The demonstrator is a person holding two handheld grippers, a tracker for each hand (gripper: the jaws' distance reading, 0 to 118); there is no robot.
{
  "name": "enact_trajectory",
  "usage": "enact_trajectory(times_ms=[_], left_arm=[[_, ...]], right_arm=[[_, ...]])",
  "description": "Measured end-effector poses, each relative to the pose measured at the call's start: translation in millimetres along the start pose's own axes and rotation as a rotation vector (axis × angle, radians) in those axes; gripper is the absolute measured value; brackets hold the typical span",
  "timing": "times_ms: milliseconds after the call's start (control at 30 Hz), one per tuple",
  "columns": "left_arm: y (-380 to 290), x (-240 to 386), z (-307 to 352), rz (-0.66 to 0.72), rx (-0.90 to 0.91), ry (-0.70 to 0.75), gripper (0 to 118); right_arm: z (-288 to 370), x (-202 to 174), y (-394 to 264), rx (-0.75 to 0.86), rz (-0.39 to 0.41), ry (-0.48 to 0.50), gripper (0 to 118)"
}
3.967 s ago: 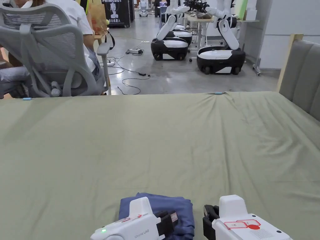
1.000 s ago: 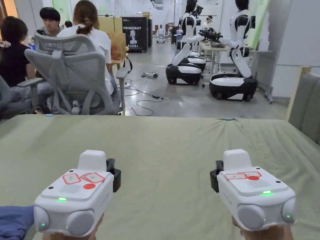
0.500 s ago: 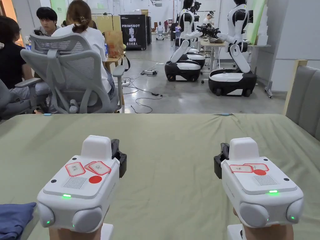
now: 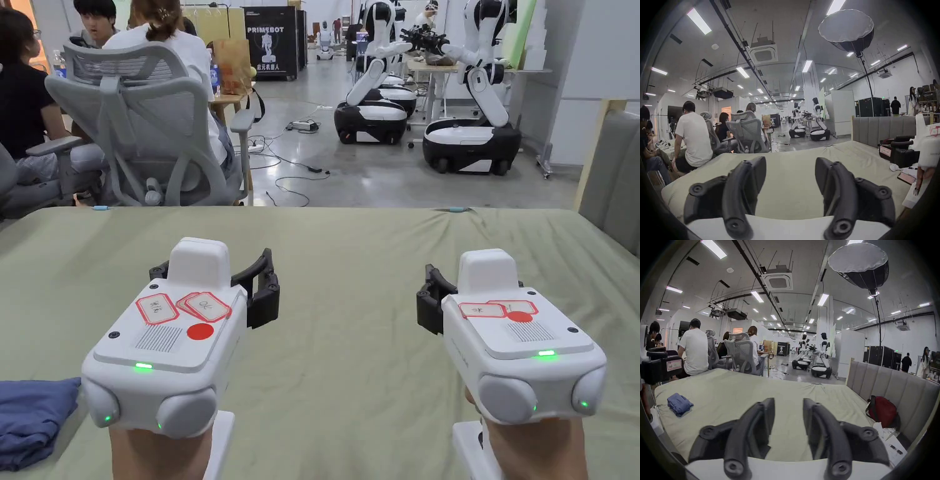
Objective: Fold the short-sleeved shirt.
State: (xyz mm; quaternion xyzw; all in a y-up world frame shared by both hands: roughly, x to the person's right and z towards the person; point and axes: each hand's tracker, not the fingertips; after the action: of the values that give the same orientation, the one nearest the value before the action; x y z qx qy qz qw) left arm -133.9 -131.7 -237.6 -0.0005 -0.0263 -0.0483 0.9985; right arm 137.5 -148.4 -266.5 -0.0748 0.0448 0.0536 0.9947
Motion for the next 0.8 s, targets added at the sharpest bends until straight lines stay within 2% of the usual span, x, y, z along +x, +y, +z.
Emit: enact_trajectory(times_ms=[33,100,133,333,467,633,800], left_arm=[[0.0,1.1,0.5,-0.003,0.004,0.003,84],[0.1,1.3,-0.1,-0.005,0.006,0.008,112],[-0.3,2.1,-0.3,-0.007,0.003,0.005,118],[2.8,3.9,0.8,-0.011,0.013,-0.001,118],[2.3,2.0,2.2,-0.007,0.017,0.005,118],[2.8,-2.0,3.8,-0.003,0.021,0.015,118],[2.6,-7.8,5.4,0.009,0.022,0.029,118]], right_arm=[[1.1,-1.0,-0.8,0.004,0.002,-0.003,84],[1.4,-1.0,-1.5,0.014,-0.004,-0.004,116],[1.1,-0.7,-1.8,0.014,-0.012,0.001,118],[6.8,0.5,0.2,0.038,-0.047,0.055,118],[6.4,2.6,3.9,0.025,-0.119,0.105,118],[8.8,1.5,8.3,0.051,-0.074,0.037,118],[10.1,3.4,9.3,0.057,-0.093,0.055,118]])
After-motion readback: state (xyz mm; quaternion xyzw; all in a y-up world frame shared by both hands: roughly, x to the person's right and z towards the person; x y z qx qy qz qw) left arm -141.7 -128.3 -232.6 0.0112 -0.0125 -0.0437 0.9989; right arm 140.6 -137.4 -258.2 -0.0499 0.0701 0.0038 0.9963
